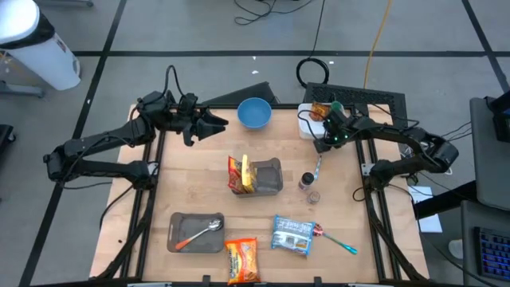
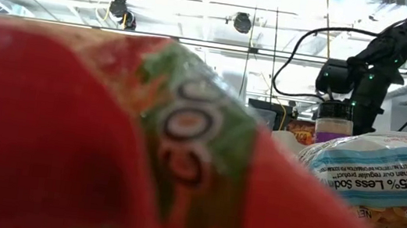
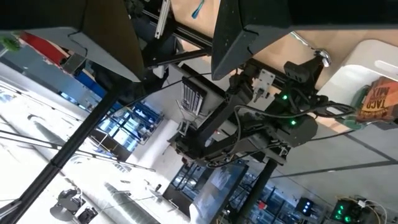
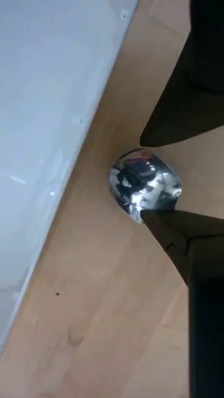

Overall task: Pick & Place Food Item
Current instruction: Put the white and blue spoon into the bottom black bin

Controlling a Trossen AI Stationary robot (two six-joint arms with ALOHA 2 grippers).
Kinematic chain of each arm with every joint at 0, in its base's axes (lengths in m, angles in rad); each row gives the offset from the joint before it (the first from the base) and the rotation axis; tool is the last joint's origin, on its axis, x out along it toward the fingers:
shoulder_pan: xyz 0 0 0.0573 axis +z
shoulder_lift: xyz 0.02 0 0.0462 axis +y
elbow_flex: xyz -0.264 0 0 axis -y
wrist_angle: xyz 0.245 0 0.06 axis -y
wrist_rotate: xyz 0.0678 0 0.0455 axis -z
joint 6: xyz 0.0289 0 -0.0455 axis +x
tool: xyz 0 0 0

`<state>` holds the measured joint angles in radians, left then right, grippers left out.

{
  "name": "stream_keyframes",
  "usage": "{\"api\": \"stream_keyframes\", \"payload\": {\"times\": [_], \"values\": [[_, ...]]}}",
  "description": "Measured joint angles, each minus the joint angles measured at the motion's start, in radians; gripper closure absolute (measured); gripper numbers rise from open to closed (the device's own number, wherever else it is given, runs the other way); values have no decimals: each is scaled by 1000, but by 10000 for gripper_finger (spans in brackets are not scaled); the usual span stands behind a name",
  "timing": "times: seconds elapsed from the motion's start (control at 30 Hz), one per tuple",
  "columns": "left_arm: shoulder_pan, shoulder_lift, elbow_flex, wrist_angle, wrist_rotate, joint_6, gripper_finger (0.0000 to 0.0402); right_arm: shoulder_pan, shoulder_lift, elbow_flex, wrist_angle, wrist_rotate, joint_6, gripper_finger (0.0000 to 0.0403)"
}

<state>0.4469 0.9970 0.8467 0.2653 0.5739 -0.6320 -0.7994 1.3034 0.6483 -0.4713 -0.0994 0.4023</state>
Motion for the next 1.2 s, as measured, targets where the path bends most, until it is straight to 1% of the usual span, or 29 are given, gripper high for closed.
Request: {"api": "stream_keyframes", "payload": {"times": [0.43, 0.7, 0.97, 1.2], "values": [[0, 0, 0, -1, 0, -5, 206, 0, 1, 0, 27, -3, -5, 316], [0, 0, 0, -1, 0, -5, 206, 0, 1, 0, 27, -6, -4, 394], [0, 0, 0, -1, 0, -6, 206, 0, 0, 0, 27, -13, 5, 401], [0, 0, 0, -2, 1, -18, 206, 20, -13, 0, 24, -66, 31, 402]]}}
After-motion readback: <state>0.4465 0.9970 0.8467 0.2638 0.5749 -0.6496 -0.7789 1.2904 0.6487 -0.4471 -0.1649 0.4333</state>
